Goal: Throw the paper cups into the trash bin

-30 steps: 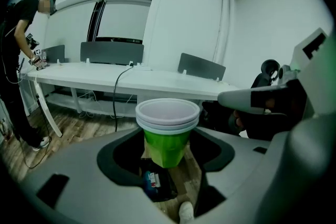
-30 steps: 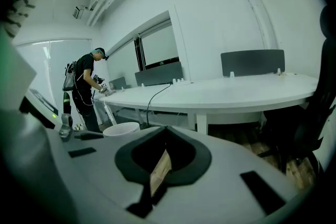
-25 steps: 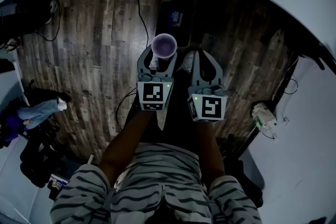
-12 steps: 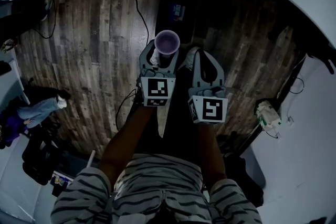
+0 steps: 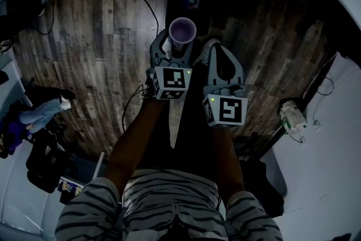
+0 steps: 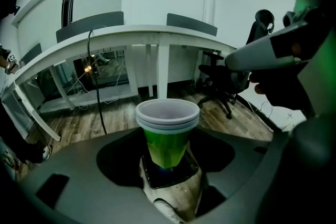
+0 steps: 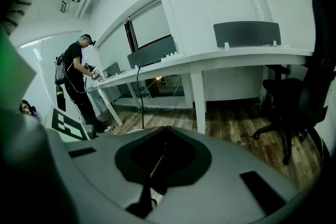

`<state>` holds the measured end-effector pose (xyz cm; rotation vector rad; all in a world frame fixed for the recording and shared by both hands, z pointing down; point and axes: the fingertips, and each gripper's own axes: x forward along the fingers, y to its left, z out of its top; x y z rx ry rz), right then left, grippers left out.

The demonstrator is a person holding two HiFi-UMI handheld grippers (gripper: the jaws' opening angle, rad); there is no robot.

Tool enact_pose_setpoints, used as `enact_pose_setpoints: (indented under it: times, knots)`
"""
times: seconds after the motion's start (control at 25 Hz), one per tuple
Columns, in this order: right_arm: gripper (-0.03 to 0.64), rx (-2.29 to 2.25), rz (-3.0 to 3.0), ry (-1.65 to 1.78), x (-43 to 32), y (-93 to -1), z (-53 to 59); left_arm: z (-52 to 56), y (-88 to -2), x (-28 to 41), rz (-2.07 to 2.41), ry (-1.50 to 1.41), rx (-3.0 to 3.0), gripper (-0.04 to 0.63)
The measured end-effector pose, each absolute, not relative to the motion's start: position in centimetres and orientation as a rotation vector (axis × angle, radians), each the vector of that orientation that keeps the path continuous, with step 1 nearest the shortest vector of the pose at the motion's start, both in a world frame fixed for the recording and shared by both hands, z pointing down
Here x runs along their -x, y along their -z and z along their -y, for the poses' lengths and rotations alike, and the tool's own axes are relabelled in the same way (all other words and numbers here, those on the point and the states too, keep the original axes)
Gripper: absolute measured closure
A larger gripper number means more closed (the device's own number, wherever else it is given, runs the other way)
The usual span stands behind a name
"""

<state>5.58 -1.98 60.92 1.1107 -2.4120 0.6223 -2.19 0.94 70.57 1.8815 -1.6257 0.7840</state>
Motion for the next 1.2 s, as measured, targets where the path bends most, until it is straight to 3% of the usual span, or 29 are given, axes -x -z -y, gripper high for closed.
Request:
enact_pose_setpoints:
  times: [1.2]
  knots:
    - [0.607,-1.176,2.299,-0.74,-8.2,-69.3,0.9,-0.4,-87.1,2.1,1.276,-1.388,-2.132,0.307]
